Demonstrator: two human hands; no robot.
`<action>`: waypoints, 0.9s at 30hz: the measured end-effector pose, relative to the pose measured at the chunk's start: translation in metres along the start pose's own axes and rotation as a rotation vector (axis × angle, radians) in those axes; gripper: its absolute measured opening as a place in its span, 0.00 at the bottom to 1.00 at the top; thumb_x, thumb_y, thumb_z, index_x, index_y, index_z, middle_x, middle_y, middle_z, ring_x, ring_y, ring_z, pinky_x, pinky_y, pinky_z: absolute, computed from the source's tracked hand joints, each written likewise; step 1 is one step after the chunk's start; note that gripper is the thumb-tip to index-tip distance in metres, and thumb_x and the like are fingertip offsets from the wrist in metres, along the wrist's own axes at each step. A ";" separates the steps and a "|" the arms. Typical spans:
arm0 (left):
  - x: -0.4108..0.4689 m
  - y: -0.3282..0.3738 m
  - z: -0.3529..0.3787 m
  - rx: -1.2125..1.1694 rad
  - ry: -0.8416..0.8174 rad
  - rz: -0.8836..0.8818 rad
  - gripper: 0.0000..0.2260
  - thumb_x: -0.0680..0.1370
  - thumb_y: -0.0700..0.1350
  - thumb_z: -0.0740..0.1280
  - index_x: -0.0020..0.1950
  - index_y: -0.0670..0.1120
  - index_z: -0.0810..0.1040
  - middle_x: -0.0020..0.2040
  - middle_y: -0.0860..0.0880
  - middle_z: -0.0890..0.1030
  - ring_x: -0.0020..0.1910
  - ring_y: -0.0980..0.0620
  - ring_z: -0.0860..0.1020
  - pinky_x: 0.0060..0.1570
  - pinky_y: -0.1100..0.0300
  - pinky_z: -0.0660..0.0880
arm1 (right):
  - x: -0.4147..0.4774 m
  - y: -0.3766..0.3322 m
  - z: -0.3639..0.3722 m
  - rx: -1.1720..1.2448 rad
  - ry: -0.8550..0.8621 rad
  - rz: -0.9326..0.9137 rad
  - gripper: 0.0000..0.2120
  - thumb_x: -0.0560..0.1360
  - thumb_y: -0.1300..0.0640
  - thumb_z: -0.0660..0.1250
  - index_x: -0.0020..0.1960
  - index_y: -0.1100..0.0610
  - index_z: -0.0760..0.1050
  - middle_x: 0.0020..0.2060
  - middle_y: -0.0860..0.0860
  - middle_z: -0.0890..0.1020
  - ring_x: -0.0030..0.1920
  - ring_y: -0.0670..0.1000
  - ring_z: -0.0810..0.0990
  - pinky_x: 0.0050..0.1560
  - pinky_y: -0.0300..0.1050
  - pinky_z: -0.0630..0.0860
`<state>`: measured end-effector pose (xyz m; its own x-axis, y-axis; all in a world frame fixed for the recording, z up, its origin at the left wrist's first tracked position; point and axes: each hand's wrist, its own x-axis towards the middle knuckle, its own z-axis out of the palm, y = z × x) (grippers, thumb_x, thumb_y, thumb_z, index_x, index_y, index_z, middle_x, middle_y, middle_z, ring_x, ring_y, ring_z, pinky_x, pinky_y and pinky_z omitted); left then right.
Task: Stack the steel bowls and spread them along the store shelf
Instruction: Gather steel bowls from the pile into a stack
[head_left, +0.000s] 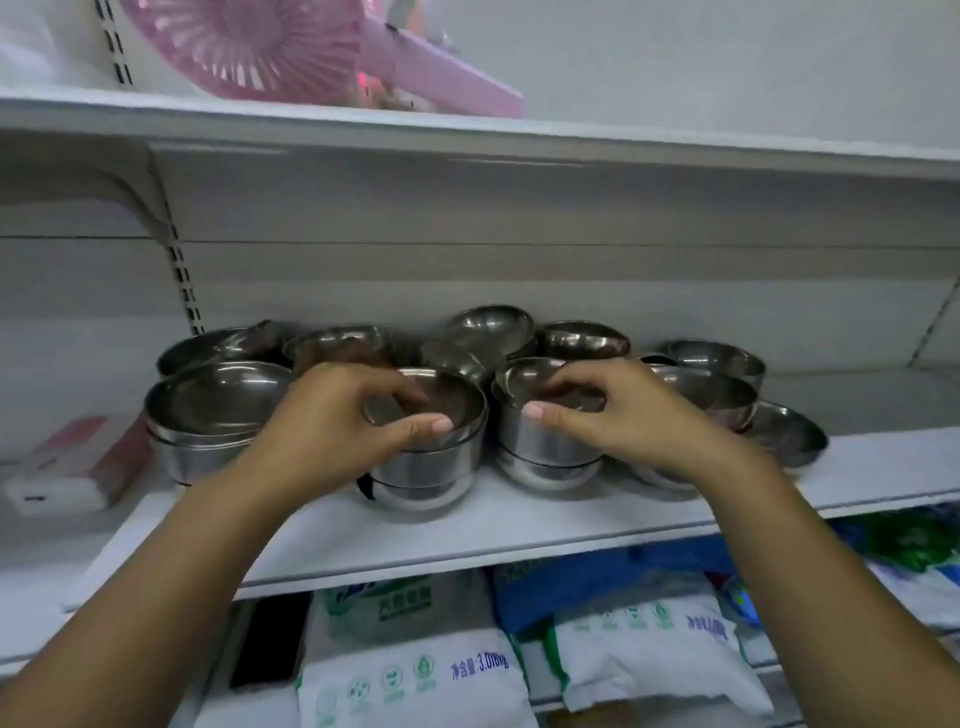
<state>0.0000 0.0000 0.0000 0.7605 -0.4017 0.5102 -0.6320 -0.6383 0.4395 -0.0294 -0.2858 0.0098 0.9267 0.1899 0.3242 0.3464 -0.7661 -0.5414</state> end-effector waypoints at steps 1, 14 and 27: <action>-0.001 -0.001 0.001 -0.020 0.000 0.002 0.22 0.67 0.74 0.67 0.45 0.59 0.85 0.43 0.66 0.82 0.46 0.64 0.80 0.48 0.55 0.79 | 0.000 0.000 0.004 -0.009 0.009 0.003 0.19 0.71 0.33 0.71 0.54 0.44 0.84 0.49 0.34 0.84 0.52 0.32 0.79 0.55 0.33 0.74; -0.015 -0.004 0.023 0.002 0.111 0.054 0.11 0.68 0.67 0.68 0.31 0.63 0.73 0.35 0.60 0.78 0.48 0.63 0.72 0.52 0.55 0.56 | -0.003 0.003 0.022 0.005 0.095 0.022 0.13 0.73 0.43 0.74 0.44 0.52 0.87 0.37 0.47 0.87 0.42 0.48 0.84 0.49 0.52 0.80; -0.021 0.006 0.022 -0.159 0.268 0.054 0.11 0.74 0.61 0.70 0.38 0.55 0.80 0.40 0.55 0.81 0.51 0.58 0.74 0.59 0.50 0.64 | -0.006 0.000 0.029 0.250 0.275 0.066 0.09 0.74 0.49 0.76 0.40 0.52 0.80 0.34 0.49 0.81 0.35 0.48 0.75 0.39 0.43 0.71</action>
<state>-0.0171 -0.0100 -0.0245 0.6721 -0.2312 0.7035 -0.7019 -0.5014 0.5059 -0.0304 -0.2689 -0.0142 0.8863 -0.0531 0.4601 0.3434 -0.5913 -0.7297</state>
